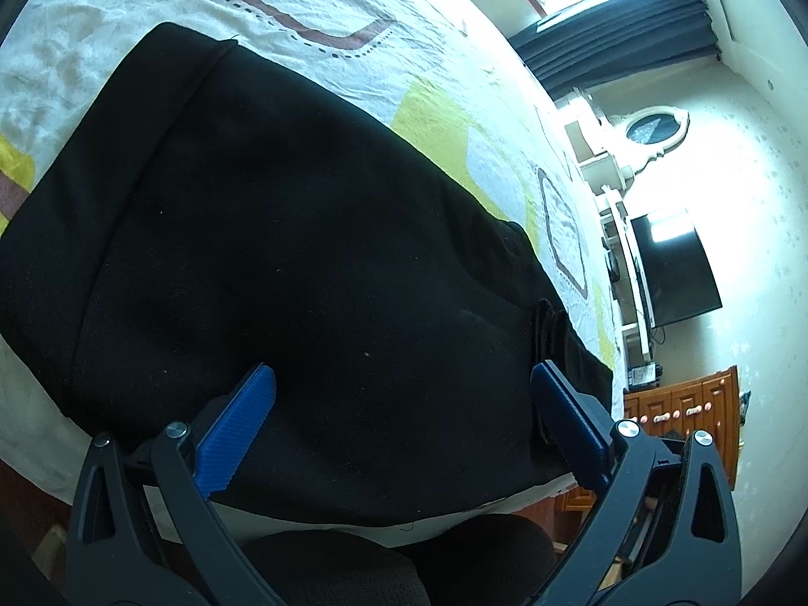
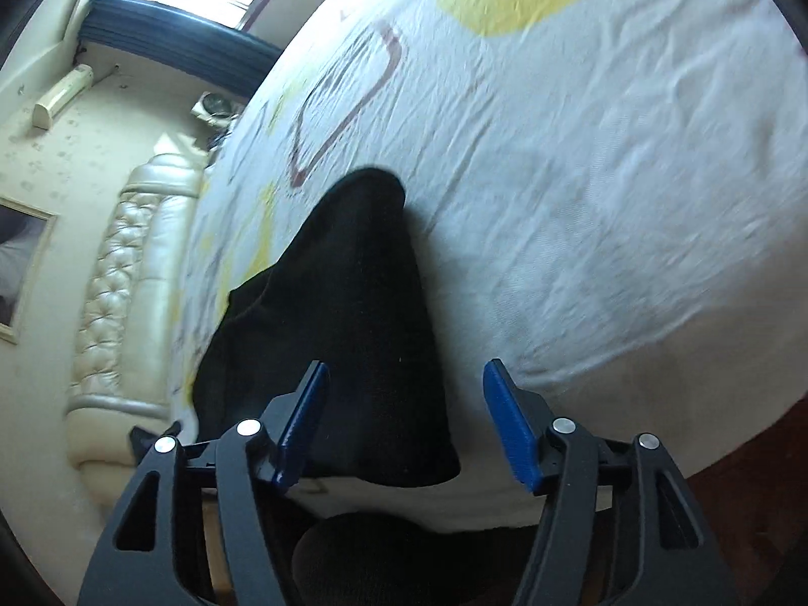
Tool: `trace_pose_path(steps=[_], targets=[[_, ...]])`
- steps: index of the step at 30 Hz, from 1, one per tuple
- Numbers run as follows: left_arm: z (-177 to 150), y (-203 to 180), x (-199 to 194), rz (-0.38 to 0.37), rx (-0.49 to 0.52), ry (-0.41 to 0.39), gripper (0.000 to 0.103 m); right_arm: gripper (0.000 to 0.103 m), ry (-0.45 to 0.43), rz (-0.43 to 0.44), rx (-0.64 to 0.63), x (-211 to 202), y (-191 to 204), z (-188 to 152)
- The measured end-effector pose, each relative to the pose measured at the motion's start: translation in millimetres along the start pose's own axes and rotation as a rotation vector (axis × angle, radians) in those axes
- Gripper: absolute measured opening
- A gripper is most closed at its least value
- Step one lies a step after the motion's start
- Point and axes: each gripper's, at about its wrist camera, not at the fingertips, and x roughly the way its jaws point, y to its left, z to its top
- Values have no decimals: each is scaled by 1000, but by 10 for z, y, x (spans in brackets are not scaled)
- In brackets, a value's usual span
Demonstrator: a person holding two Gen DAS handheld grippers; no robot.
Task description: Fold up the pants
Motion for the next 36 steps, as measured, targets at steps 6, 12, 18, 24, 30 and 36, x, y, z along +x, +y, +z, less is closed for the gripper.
trace_pose_path(steps=[6, 12, 18, 24, 30, 36], targets=[[-41, -178, 35, 94, 135, 23, 101, 72, -193, -144, -69, -167, 636, -224], [87, -209, -348, 95, 111, -52, 101, 72, -191, -151, -220, -13, 958, -483], [444, 309, -849, -29, 31, -141, 101, 72, -149, -190, -321, 149, 1085, -627], [587, 1035, -977, -133, -155, -161, 101, 72, -103, -190, -317, 240, 1074, -696], [644, 1184, -846, -163, -162, -122, 101, 72, -88, -188, -301, 258, 1036, -711], [680, 1076, -567, -136, -52, 12, 101, 72, -84, -190, -307, 283, 1057, -726]])
